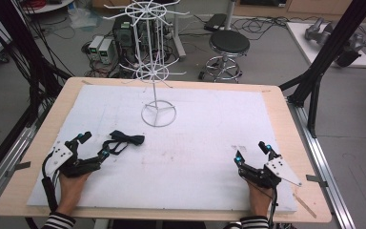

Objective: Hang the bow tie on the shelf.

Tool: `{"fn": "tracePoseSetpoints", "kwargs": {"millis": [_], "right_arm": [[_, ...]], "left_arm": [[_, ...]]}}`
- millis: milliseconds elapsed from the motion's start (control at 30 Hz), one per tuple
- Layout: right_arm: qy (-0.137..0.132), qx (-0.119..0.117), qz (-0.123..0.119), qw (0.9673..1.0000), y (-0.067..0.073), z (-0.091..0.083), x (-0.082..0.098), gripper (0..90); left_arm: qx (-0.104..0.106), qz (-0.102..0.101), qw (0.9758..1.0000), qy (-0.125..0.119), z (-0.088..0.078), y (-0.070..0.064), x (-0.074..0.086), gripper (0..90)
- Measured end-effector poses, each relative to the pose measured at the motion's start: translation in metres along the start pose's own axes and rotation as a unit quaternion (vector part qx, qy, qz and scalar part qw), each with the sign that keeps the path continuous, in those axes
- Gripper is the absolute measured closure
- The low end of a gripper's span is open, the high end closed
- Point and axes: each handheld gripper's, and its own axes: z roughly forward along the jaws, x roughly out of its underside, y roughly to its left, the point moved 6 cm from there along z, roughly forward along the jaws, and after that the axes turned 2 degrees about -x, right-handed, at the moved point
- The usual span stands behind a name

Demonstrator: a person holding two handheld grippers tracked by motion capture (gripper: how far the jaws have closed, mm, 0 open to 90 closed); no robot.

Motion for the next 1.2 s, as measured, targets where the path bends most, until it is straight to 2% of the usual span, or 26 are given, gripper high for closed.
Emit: {"fn": "tracePoseSetpoints", "kwargs": {"millis": [667, 867, 1067, 1200], "right_arm": [[-0.002, 0.003, -0.003, 1.0, 0.0002, -0.0006, 0.0, 10.0], [-0.002, 0.003, -0.002, 1.0, 0.0002, -0.0005, -0.0001, 10.0], [-0.002, 0.002, -0.001, 1.0, 0.0002, -0.0004, -0.0002, 10.0], [-0.002, 0.002, 0.0, 1.0, 0.0, -0.0004, 0.0, 10.0]], "left_arm": [[0.0, 0.001, 1.0, 0.003, 0.0002, -0.0002, 0.0003, 14.2], [-0.005, 0.002, 1.0, 0.004, 0.0009, -0.0003, 0.0002, 14.2], [-0.005, -0.003, 0.9999, 0.012, 0.0022, 0.0006, 0.0005, 14.0], [-0.008, 0.004, 0.9998, 0.021, 0.0038, 0.0007, 0.0005, 13.8]]}}
